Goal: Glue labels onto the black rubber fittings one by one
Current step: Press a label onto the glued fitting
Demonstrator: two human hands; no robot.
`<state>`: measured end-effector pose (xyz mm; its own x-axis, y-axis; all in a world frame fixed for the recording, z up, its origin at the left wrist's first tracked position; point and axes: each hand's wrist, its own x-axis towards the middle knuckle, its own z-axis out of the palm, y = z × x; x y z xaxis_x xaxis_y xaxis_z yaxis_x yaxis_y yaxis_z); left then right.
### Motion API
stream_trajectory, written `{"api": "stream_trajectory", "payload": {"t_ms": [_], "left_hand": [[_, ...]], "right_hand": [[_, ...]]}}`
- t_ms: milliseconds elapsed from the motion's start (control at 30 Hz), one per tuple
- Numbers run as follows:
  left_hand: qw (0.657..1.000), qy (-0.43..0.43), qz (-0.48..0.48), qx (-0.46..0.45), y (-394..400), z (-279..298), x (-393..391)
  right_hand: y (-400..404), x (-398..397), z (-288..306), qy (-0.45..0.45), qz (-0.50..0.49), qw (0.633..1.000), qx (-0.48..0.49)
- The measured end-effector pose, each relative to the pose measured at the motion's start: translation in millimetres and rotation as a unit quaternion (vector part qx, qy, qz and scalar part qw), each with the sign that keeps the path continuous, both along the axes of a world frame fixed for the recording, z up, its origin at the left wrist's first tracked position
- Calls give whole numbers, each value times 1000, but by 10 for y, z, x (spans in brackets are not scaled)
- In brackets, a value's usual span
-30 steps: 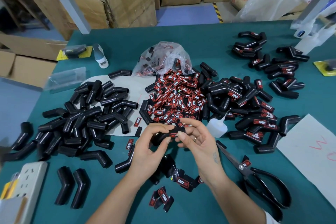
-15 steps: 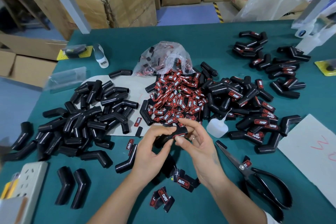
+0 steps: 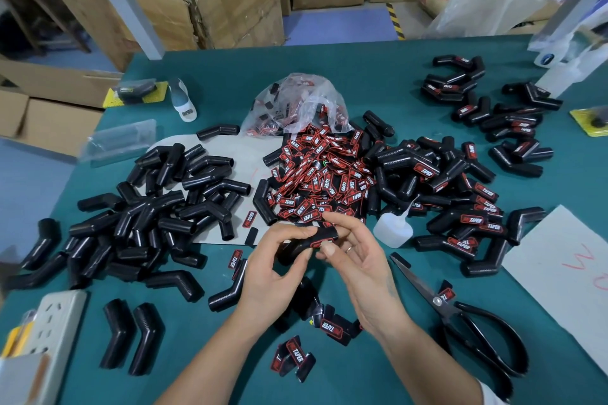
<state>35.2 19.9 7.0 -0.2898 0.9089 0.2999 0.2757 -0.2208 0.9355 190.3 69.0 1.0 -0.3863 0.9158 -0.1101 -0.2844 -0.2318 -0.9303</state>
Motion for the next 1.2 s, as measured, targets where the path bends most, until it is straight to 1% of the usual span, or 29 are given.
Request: {"api": "stream_trajectory", "payload": {"t_ms": [200,500,733,867,1033,1200], "left_hand": [[999,25,0,-21,-1,-35,40],[1000,4,-10,-5,4,-16,11],[1000,-3,-10,0,21,-31,4],[1000,-16,-11,-6,11,-47,-1],[1000,-9,-13,-7,-3,-29,34],[1000,-10,-14,-2,8,-31,23]], "right_hand": [[-25,-43,-33,3,-5,1000,11],[-3,-19,-61,-12,-9,1000,1],[-10,-25,-8,4,-21,1000,-5],[-23,-21,24,-12,-20,1000,4],[-51,-27,25,-13,-13,1000,15],[-33,-25,25,-23,-26,999,9]]}}
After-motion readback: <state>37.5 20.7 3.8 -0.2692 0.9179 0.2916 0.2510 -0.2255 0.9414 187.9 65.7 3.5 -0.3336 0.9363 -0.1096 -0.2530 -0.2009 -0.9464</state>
